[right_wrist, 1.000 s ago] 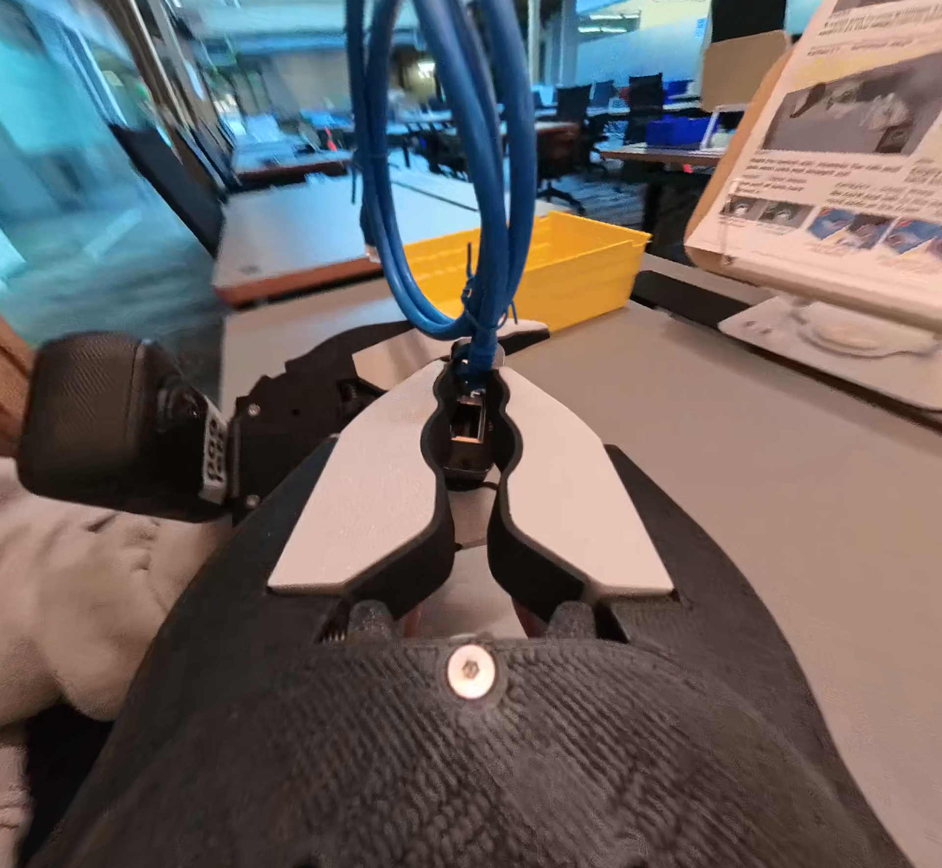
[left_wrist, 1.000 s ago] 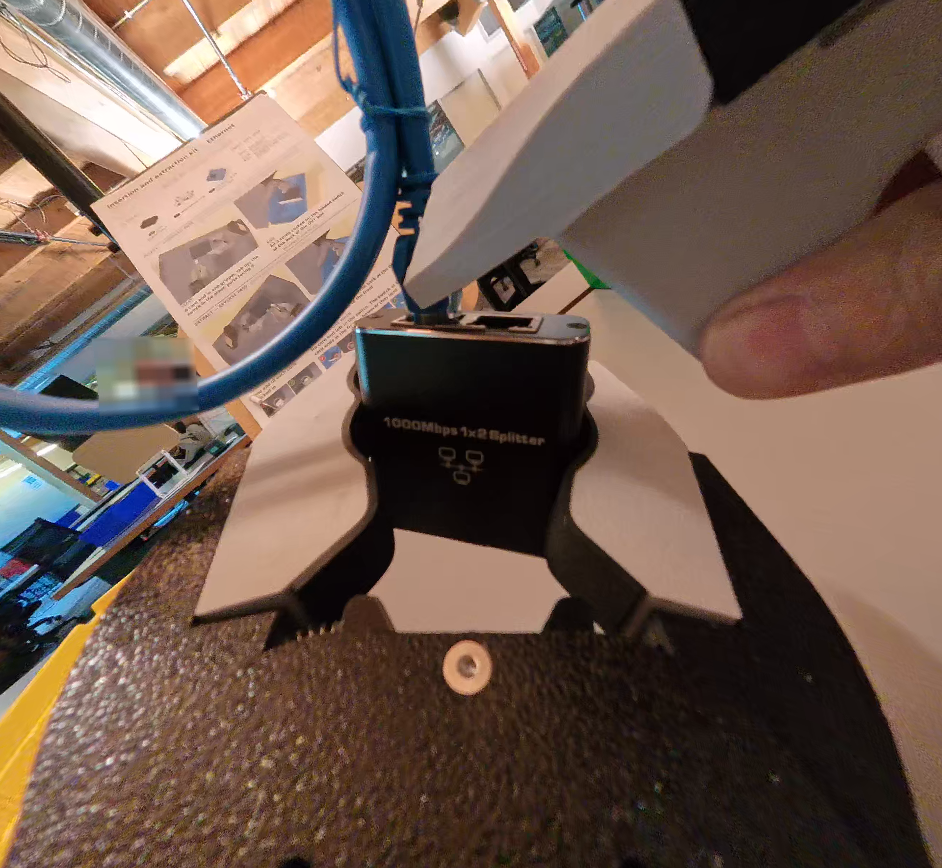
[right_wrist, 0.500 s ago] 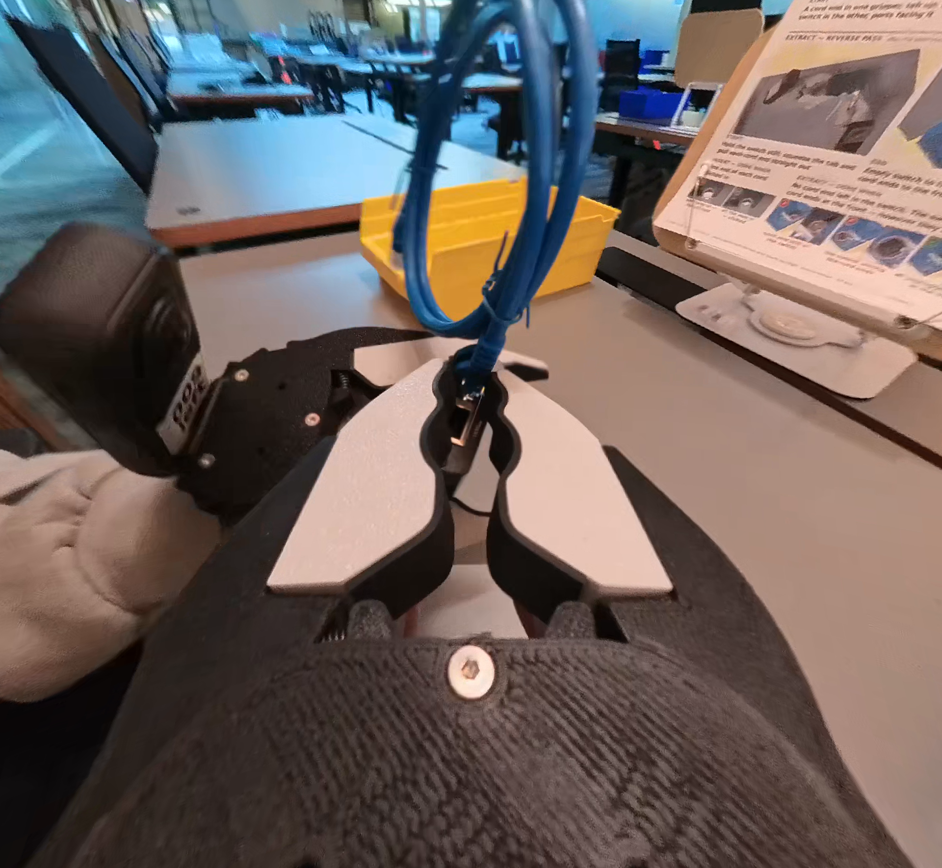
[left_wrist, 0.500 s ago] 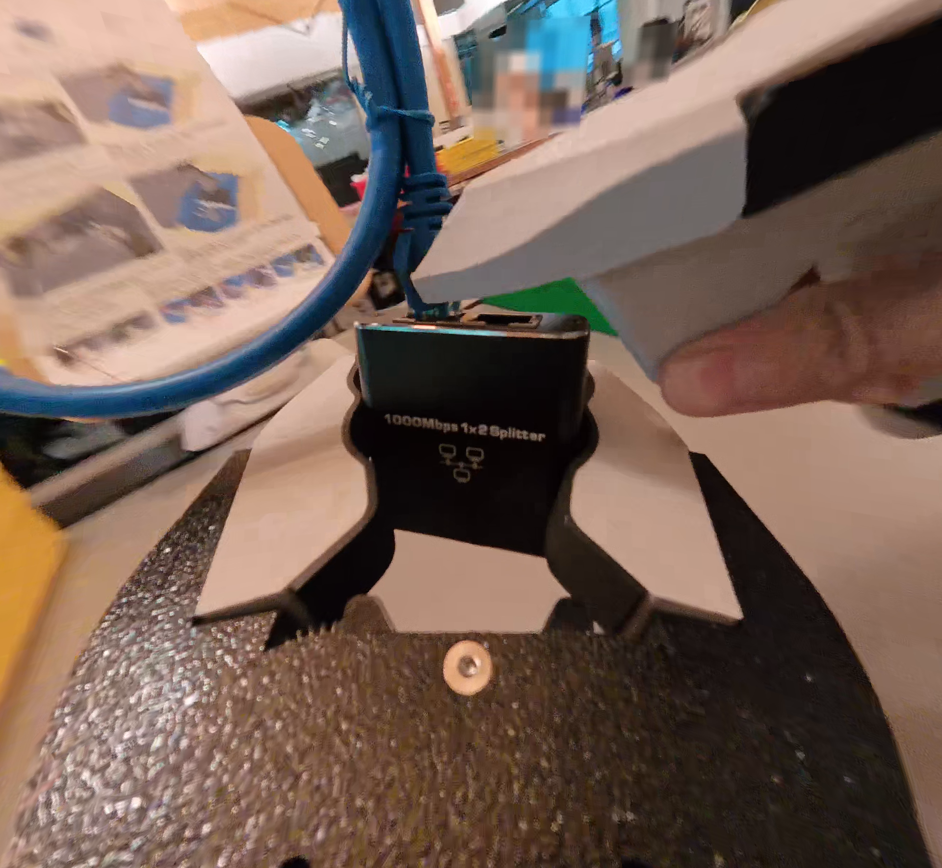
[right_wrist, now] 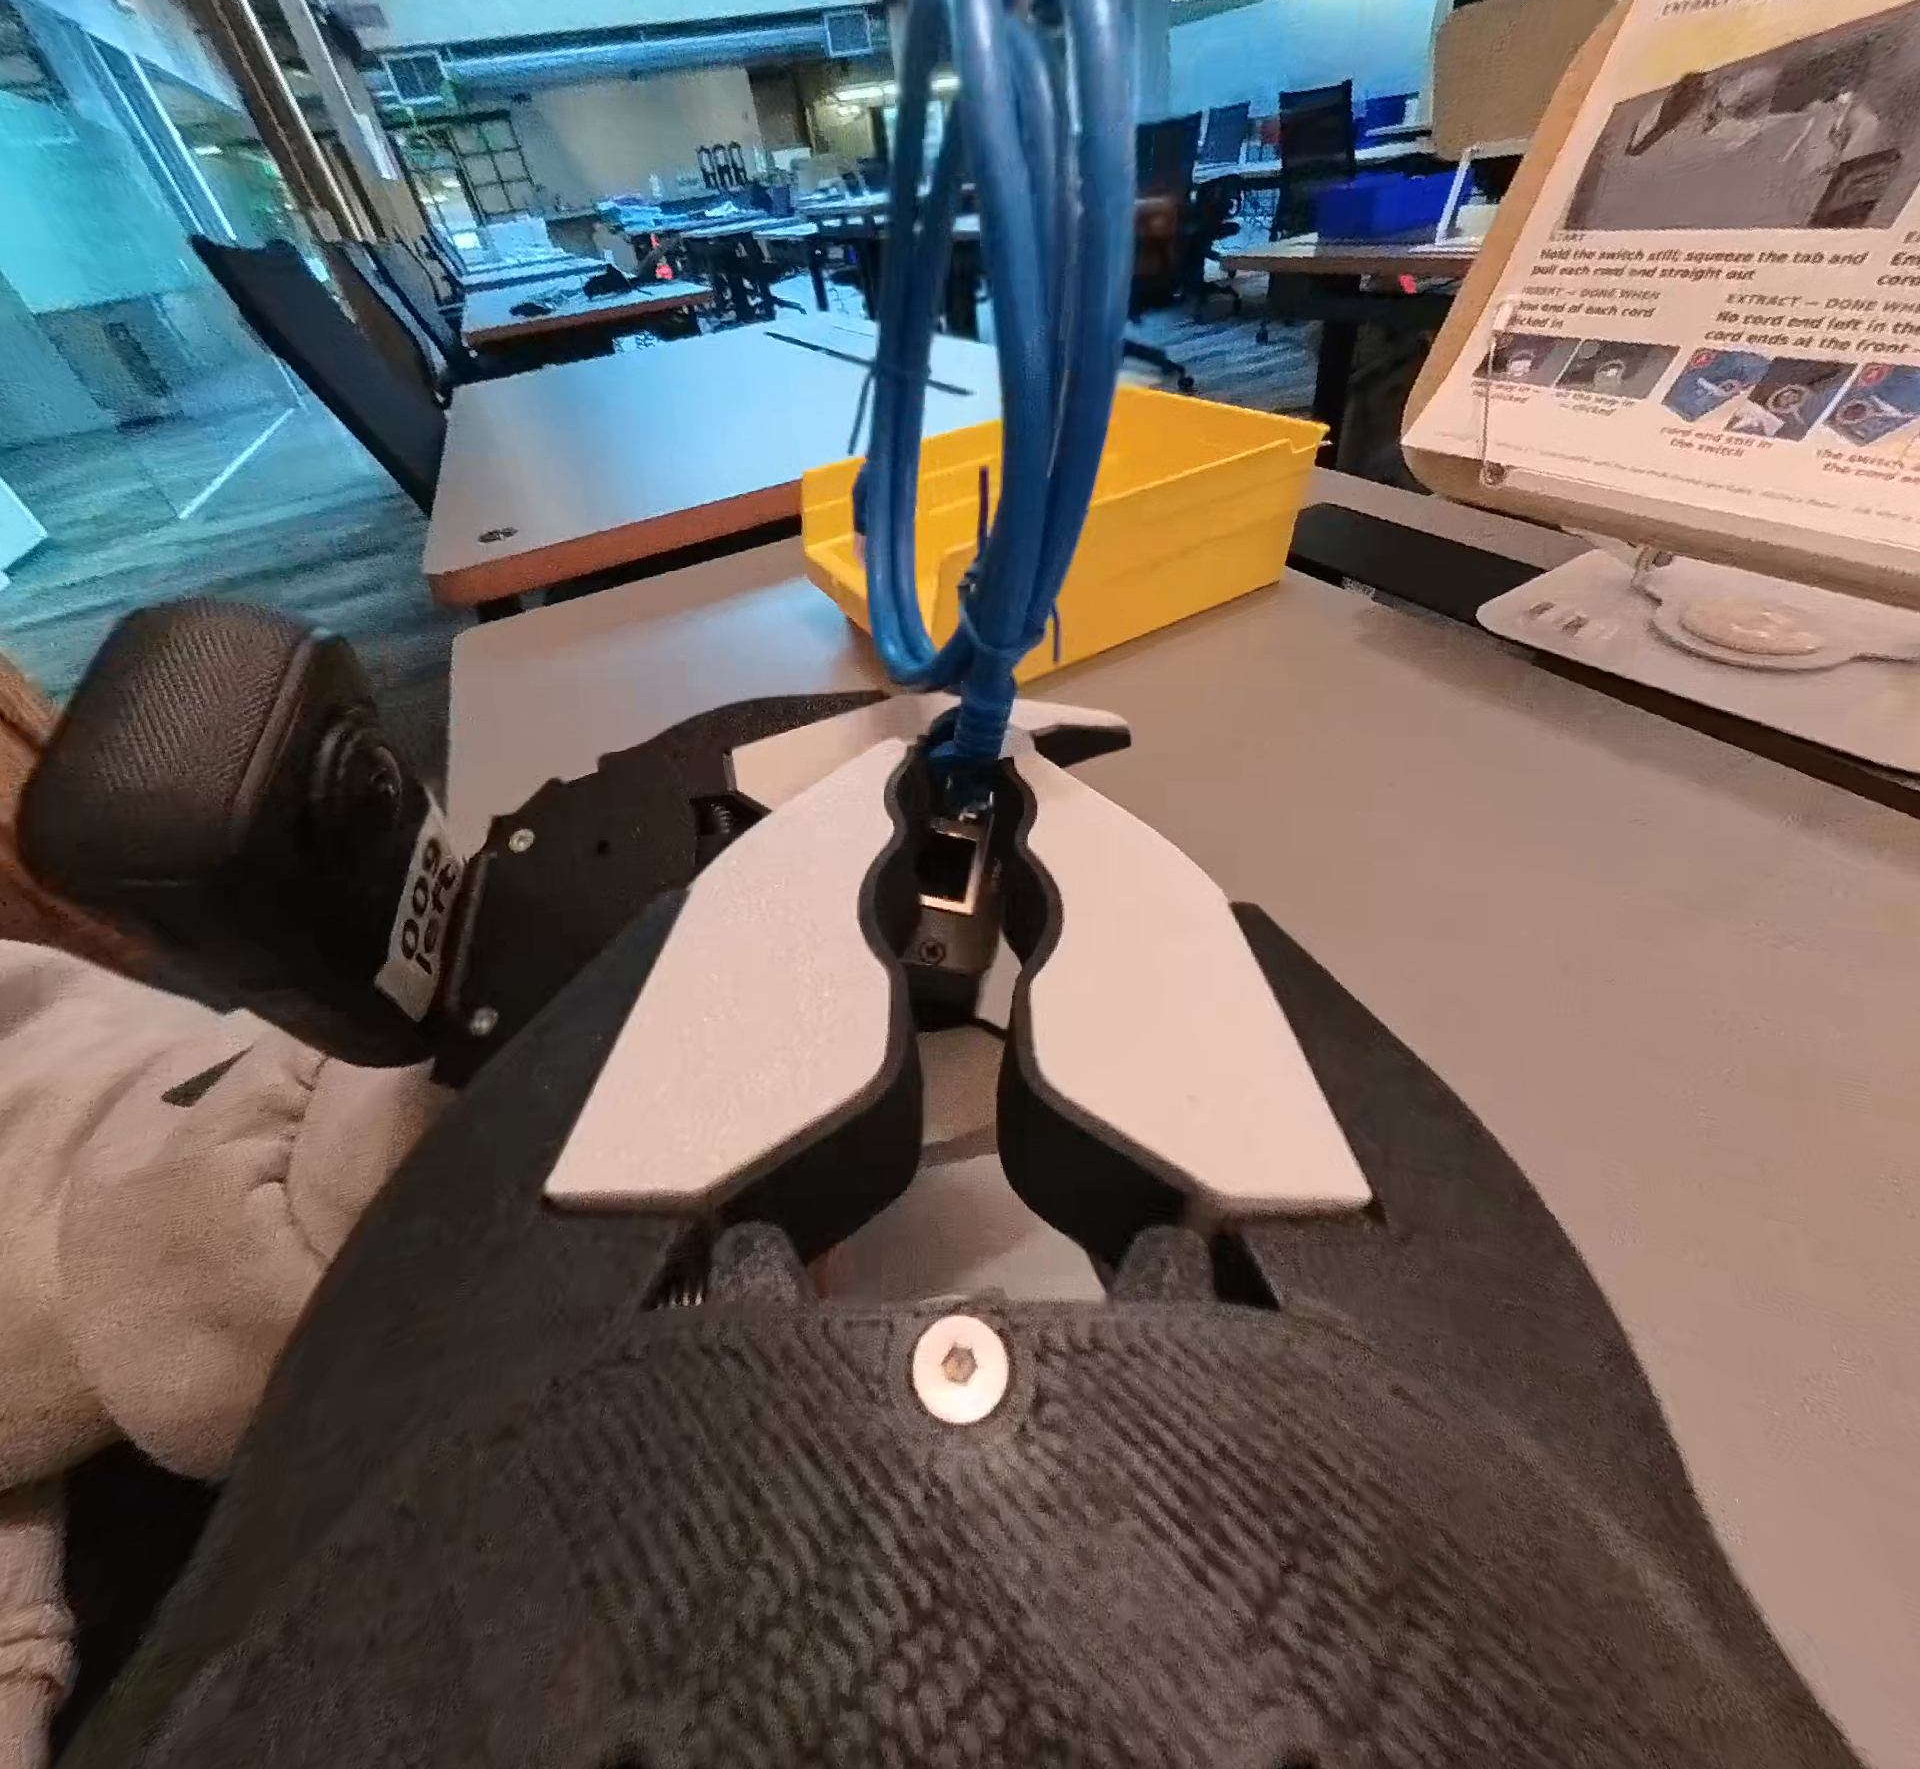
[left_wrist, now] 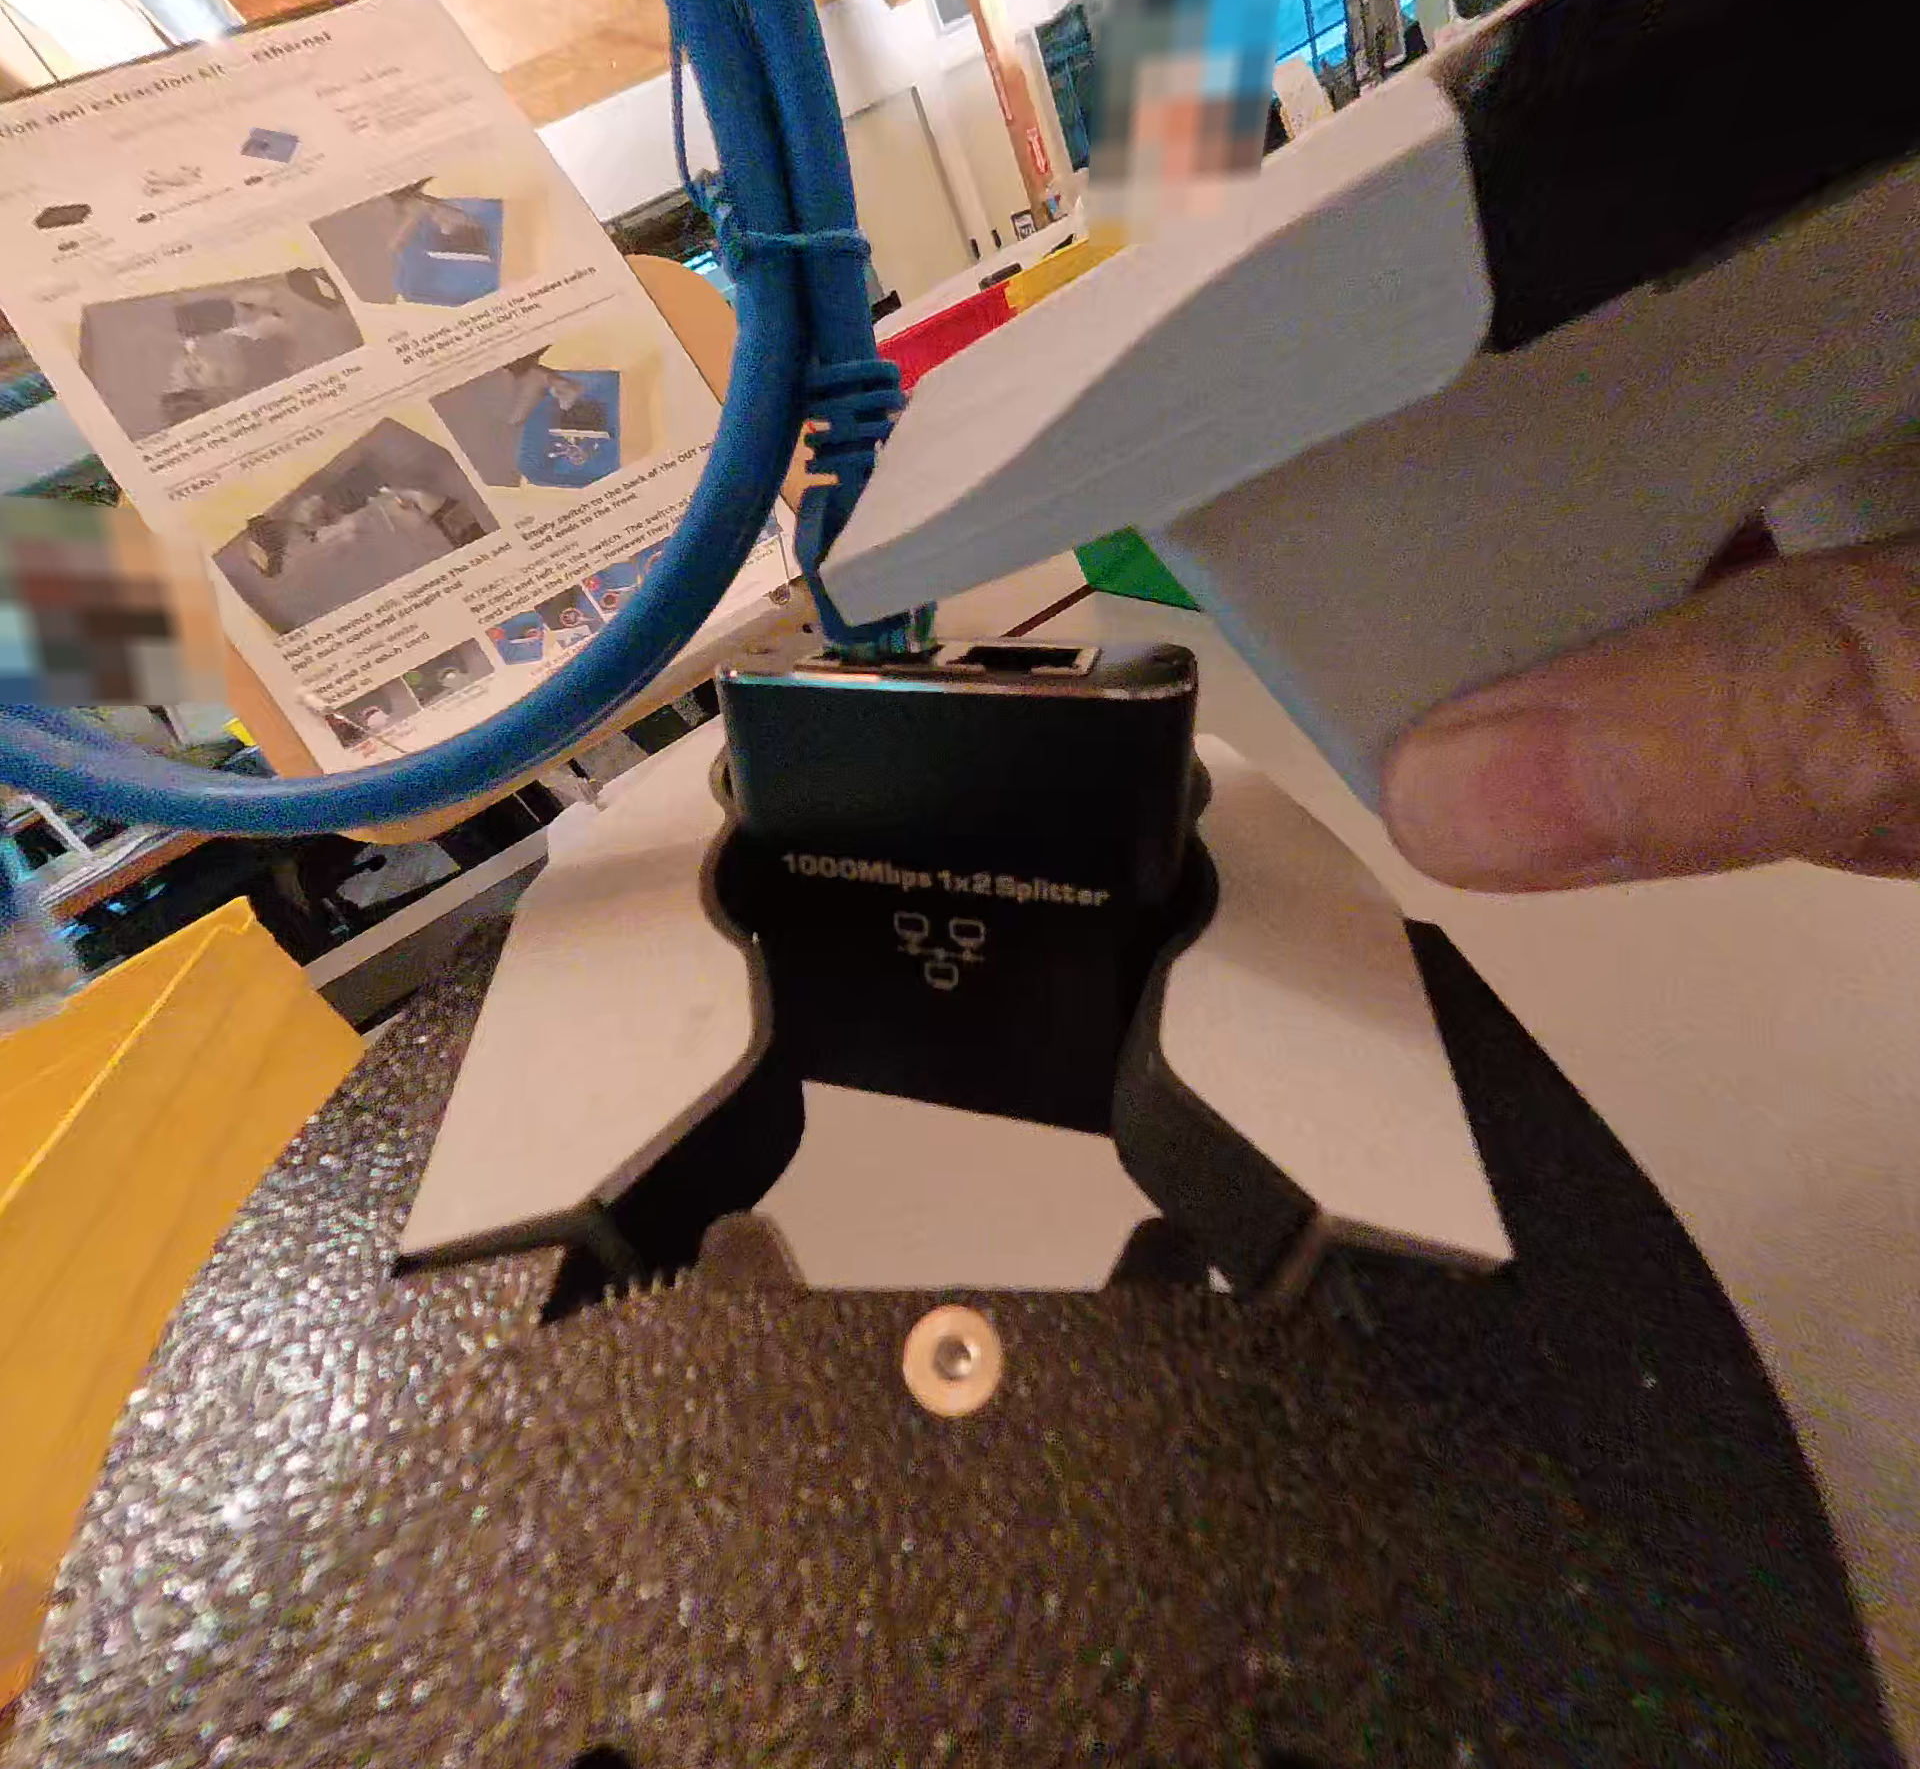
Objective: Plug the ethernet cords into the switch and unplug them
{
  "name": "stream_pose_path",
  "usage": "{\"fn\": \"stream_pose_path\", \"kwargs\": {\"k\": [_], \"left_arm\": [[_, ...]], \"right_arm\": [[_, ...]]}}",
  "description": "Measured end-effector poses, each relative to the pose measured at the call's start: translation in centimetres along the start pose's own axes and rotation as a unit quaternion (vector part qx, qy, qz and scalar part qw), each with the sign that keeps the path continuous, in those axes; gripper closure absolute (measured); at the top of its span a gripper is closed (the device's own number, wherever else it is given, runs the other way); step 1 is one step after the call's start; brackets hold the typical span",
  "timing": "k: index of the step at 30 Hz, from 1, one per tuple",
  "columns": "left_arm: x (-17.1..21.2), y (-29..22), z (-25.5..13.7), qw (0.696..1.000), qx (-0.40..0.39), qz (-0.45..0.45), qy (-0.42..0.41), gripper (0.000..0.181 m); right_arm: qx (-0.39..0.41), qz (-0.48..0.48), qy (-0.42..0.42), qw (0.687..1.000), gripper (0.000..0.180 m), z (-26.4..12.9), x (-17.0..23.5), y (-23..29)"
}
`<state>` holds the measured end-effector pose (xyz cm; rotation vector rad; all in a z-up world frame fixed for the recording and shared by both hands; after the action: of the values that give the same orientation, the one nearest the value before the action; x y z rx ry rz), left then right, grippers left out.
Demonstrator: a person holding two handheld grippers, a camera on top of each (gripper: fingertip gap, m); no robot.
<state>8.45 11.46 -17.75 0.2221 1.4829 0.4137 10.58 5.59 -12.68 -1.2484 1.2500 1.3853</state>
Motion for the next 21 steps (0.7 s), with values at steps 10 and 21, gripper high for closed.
{"fn": "stream_pose_path", "kwargs": {"k": [10,21], "left_arm": [[-2.1,1.2,-0.9,0.995,-0.029,0.097,-0.019,0.105],[-2.9,0.6,-0.6,0.986,0.009,0.166,0.007,0.106]], "right_arm": [[-0.074,0.014,-0.043,0.996,0.165,-0.2,-1.4,1.1],[-0.096,0.028,-0.045,0.994,0.163,-1.3,-1.7,0.5]]}}
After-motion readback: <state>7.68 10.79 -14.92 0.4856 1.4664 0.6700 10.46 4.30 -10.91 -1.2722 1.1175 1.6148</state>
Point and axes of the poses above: each gripper's, where its closed fingertips meet, z out along the fingers, x out of its underside, y = z × x across the jaws, the point moved 6 cm from there along -z, back along the fingers, and after that the axes turned 5 degrees about -y, right-handed, at the moved point
